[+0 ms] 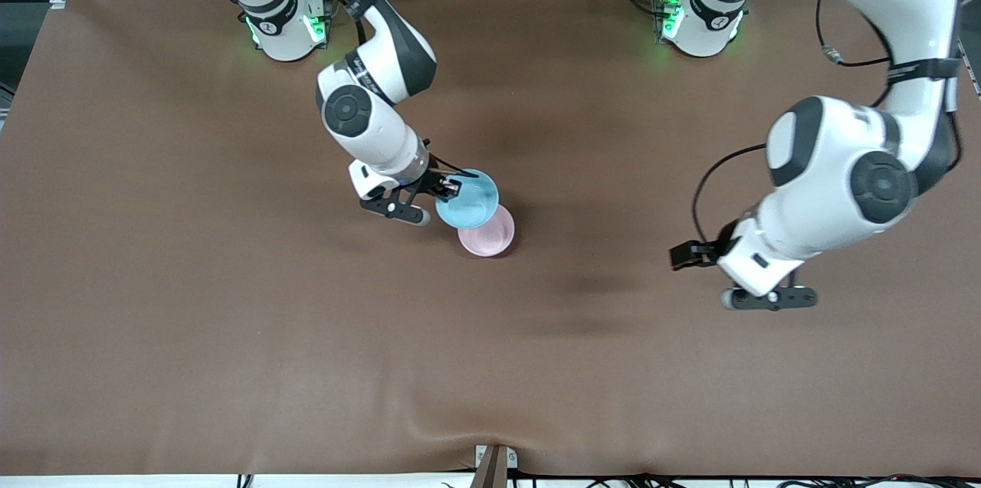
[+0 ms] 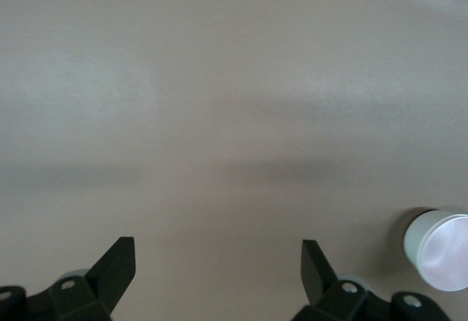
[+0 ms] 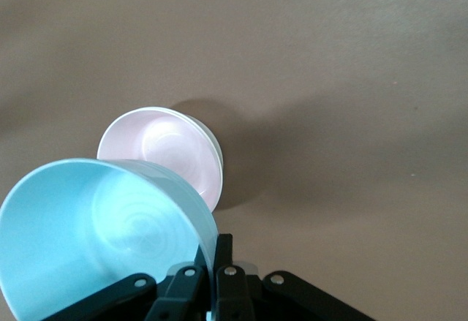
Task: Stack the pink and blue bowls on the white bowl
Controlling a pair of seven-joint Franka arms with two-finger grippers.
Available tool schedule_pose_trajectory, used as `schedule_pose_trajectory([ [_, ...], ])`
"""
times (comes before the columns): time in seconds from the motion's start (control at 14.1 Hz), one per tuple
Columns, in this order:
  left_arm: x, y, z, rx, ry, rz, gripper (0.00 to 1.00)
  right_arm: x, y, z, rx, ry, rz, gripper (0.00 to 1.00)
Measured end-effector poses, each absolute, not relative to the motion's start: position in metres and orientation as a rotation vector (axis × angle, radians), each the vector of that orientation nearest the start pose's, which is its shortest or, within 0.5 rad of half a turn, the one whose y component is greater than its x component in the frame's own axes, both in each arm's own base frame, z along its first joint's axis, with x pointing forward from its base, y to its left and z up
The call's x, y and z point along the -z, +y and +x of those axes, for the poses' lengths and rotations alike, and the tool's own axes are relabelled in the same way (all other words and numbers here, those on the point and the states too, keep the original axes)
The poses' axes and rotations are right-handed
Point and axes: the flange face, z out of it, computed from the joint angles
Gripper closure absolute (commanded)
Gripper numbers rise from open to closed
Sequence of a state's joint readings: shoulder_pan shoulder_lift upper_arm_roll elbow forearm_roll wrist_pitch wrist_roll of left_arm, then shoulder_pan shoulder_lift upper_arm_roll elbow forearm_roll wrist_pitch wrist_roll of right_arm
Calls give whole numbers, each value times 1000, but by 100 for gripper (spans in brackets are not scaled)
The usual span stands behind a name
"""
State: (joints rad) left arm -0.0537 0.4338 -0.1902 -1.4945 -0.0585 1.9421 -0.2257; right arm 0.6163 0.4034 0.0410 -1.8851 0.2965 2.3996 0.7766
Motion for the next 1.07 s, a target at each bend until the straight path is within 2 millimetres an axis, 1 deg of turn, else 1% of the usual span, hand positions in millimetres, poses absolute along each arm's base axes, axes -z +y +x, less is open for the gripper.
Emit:
schedule_pose_trajectory([
  [0.07,-435,-136,668,-24,-9,-3273,0,-300,395,509,-88,479,-2854,100],
  [0.21,-458,-115,660,-41,30,-3261,0,-293,397,511,-71,480,-2850,100],
  [0.36,-490,-99,648,-31,60,-3185,0,-284,405,507,-68,461,-2856,100],
  [0.5,-526,-91,630,-23,73,-3131,0,-276,413,507,-50,420,-2876,100],
  [0.64,-568,-86,605,-27,63,-3111,0,-268,418,511,-30,382,-2902,100],
  [0.71,-590,-83,587,-52,60,-3099,0,-264,419,513,-26,373,-2909,100],
  [0.85,-628,-81,554,-73,54,-3083,0,-259,421,516,-18,359,-2919,100],
  [0.92,-644,-81,540,-66,53,-3081,0,-258,421,518,-9,347,-2927,100],
  [1.07,-665,-79,519,-74,40,-3095,0,-256,422,520,4,333,-2935,100],
])
